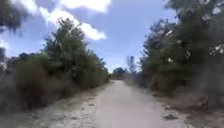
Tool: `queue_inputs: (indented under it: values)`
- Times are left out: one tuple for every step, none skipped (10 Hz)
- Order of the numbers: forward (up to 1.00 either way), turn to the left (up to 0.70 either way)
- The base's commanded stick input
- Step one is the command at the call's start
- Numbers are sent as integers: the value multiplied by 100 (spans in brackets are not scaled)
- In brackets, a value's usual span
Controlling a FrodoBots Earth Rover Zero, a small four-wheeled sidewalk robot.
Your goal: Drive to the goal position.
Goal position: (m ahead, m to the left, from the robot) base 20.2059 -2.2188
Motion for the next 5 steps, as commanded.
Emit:
queue_inputs:
  values:
    - [100, 0]
    - [100, 0]
    - [100, 0]
    - [100, 0]
    - [100, 0]
